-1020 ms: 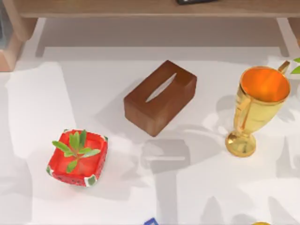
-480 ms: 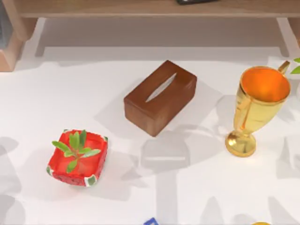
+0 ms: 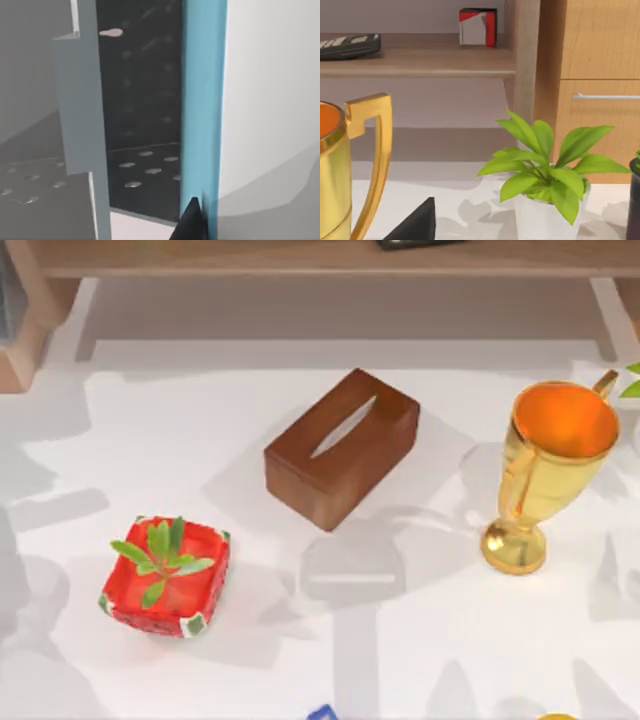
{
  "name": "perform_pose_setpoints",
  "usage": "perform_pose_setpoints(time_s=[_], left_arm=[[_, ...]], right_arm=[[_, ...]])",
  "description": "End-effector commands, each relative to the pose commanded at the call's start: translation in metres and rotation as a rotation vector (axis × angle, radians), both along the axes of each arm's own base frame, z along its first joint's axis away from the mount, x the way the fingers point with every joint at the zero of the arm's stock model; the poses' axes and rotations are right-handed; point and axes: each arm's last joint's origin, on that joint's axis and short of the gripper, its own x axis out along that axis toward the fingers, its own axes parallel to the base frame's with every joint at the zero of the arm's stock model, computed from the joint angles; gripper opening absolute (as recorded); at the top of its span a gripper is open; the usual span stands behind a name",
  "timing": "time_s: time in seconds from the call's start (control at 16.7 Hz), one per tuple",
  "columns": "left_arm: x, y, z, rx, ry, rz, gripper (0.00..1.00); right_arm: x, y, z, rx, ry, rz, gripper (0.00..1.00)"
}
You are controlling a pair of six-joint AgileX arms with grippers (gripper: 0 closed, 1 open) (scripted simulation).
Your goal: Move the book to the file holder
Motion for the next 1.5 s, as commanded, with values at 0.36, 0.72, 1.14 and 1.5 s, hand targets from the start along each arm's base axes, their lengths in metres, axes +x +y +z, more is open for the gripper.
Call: perform_pose_setpoints(time_s=[0.36, 0.72, 1.14, 1.5], left_arm=[[0.005, -0.005, -0.005, -0.005, 0.003, -0.034, 0.0], [0.02, -0.004, -0.003, -0.001, -0.008, -0.026, 0.0], [0.035, -0.006, -0.009, -0.005, 0.003, -0.034, 0.0], [0.035, -0.006, -0.009, -0.005, 0.003, -0.034, 0.45]], right_arm=[[0.0, 0.0, 0.0, 0.0, 0.0, 0.0, 1.0], [0.0, 0.0, 0.0, 0.0, 0.0, 0.0, 1.0], [0.0, 0.0, 0.0, 0.0, 0.0, 0.0, 1.0], [0.0, 0.0, 0.0, 0.0, 0.0, 0.0, 1.0]])
